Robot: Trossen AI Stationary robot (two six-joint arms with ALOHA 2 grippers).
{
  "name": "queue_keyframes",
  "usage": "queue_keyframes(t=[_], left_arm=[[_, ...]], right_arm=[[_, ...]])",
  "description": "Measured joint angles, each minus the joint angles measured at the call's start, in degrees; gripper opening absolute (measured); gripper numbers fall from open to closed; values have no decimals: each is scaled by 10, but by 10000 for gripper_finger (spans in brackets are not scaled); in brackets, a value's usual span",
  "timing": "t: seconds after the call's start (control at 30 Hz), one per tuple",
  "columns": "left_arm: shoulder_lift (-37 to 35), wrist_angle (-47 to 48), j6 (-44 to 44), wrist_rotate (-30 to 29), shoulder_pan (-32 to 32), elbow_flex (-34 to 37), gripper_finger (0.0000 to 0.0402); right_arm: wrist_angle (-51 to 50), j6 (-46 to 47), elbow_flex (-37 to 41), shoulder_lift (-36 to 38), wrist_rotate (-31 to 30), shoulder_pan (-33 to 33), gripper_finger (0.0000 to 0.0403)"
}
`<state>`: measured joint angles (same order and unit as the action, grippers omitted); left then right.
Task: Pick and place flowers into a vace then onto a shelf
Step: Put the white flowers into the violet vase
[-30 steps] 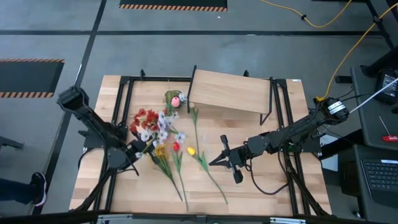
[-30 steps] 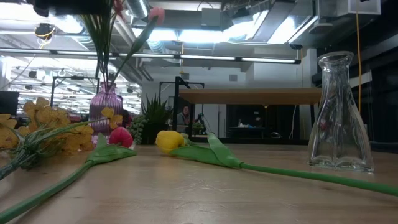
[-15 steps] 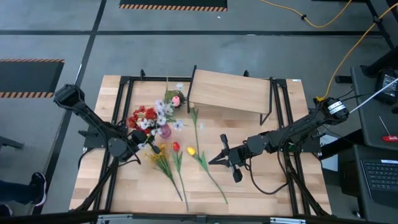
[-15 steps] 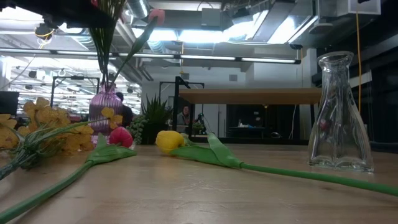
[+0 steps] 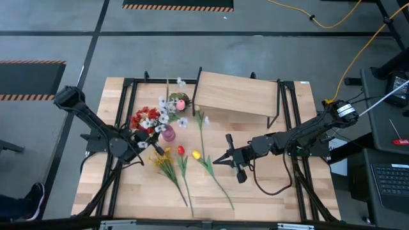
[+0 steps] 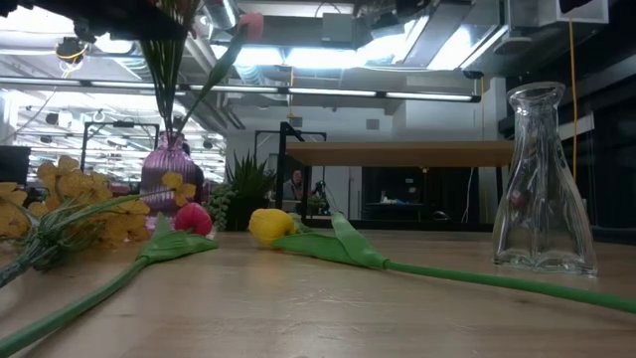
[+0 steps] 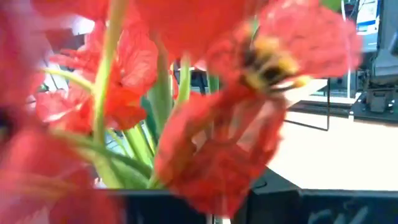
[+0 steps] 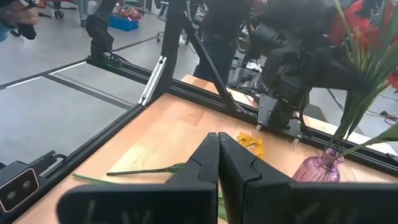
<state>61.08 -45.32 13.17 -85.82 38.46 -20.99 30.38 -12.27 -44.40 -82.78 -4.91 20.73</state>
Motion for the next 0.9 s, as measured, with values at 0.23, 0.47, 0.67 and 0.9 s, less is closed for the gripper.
queue_keyframes(t=[0.23, 0.47, 0.67, 0.9], left_arm=[[-5, 1, 41, 9, 0, 0, 5], [-5, 1, 61, 32, -1, 0, 5], [-5, 21, 57, 48, -17, 0, 4], [-5, 77, 10, 65, -35, 0, 4]], right_arm=[[-1, 0, 0, 0, 0, 0, 4], [-1, -1, 0, 0, 0, 0, 4], [-1, -2, 0, 0, 0, 0, 4], [-4, -3, 0, 0, 0, 0, 4]])
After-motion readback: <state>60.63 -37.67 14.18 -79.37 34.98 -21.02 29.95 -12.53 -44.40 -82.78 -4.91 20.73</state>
